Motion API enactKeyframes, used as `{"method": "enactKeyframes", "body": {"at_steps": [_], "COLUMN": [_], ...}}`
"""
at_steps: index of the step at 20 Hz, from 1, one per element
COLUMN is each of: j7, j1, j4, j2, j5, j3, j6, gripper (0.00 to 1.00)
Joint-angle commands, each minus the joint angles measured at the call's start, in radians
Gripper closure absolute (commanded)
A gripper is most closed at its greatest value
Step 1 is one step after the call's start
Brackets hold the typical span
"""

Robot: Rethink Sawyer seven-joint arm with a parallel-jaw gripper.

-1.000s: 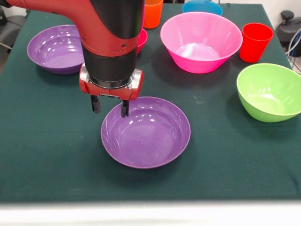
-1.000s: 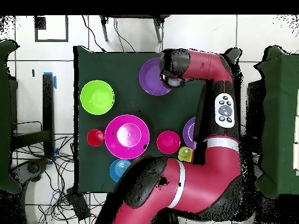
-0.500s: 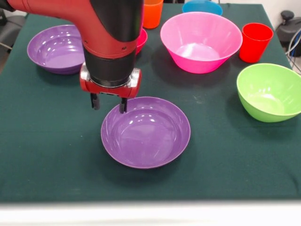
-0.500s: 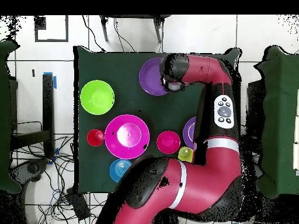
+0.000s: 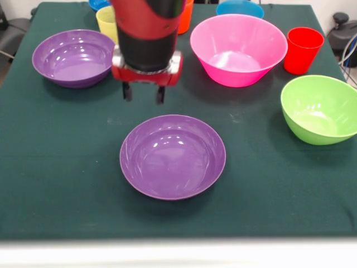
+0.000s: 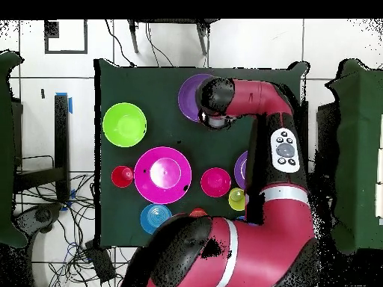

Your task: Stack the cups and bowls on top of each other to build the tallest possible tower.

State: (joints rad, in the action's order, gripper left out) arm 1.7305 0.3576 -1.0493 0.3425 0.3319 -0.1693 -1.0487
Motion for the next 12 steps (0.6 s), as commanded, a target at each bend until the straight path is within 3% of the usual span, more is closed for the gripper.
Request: {"method": "enactKeyframes", "body": {"at_steps": [1,7,12], "j7": [0.02,0.124,0.256], "j1": [-0.076,-0.133,-0.216], "j4": [-0.199,-0.334,-0.398], "j2": [0.104,0.193,0.209], "j5": [0.01,-0.007,-0.026], "j3": [-0.003,0.036,0.067], "j6": [-0.02,0.069,0.165], "gripper": [0.0,0.0,0.0]}}
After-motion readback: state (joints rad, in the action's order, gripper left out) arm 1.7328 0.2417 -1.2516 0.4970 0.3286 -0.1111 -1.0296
